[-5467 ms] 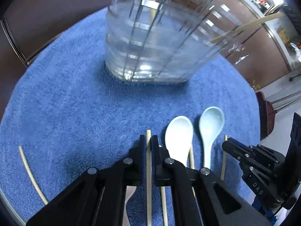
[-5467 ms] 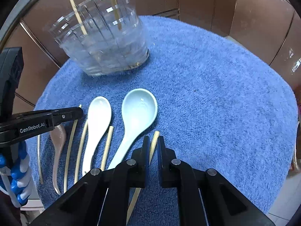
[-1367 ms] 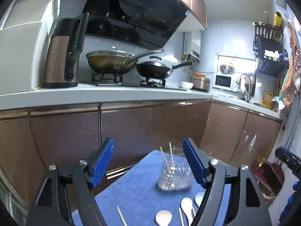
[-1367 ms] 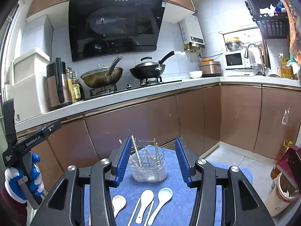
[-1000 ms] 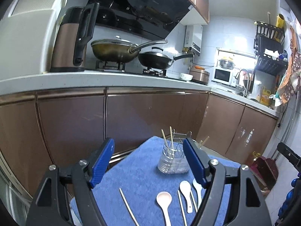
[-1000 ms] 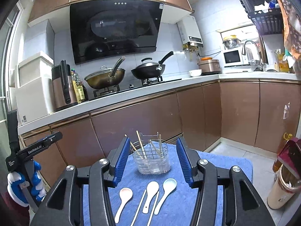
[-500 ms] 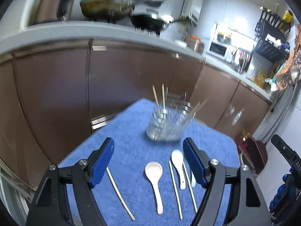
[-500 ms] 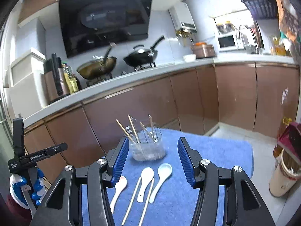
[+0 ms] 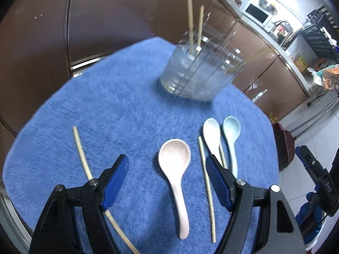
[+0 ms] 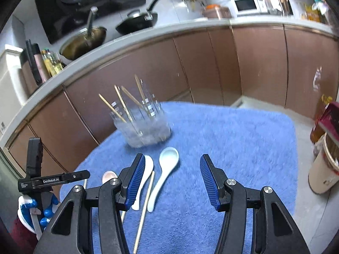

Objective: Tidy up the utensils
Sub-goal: 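Withdraw both tools and move them back toward the remaining spoons and chopsticks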

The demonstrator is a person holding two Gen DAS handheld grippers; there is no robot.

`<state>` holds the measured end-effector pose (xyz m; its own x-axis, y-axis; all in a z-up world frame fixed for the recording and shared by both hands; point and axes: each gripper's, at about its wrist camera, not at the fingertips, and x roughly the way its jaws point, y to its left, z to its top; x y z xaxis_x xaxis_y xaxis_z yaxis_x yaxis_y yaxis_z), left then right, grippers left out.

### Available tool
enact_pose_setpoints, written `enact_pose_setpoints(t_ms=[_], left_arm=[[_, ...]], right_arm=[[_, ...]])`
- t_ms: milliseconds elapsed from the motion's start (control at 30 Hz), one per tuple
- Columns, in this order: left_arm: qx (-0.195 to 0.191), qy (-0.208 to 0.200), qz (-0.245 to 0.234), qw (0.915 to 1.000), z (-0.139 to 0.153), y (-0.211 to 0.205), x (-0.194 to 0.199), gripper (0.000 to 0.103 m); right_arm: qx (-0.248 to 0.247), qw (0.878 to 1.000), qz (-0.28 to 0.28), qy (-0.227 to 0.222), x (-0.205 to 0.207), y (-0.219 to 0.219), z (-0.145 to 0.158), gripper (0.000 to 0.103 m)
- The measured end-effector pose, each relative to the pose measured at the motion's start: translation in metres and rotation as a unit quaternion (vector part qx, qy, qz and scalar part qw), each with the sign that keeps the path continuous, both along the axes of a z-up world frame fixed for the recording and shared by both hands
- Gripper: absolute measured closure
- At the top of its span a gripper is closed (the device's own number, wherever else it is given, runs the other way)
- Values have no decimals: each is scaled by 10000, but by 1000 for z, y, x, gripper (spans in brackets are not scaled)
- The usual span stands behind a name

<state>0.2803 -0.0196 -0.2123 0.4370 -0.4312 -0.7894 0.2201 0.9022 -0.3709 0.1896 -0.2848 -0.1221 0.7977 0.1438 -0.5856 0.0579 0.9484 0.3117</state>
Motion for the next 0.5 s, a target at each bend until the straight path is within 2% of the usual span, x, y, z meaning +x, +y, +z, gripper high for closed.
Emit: enact_pose_setpoints(t_ms=[267, 433, 500], left_arm=[[-19, 290, -248, 9993, -30, -16, 21, 32], [32, 372, -389, 9985, -41, -22, 31, 45], [42, 355, -439, 9984, -41, -23, 33, 46]], right_arm=[[58, 9977, 225, 642, 34, 4, -43, 49], [38, 9955, 325, 887, 53, 7, -58, 49], [38, 9947, 368, 958, 61, 8, -62, 49]])
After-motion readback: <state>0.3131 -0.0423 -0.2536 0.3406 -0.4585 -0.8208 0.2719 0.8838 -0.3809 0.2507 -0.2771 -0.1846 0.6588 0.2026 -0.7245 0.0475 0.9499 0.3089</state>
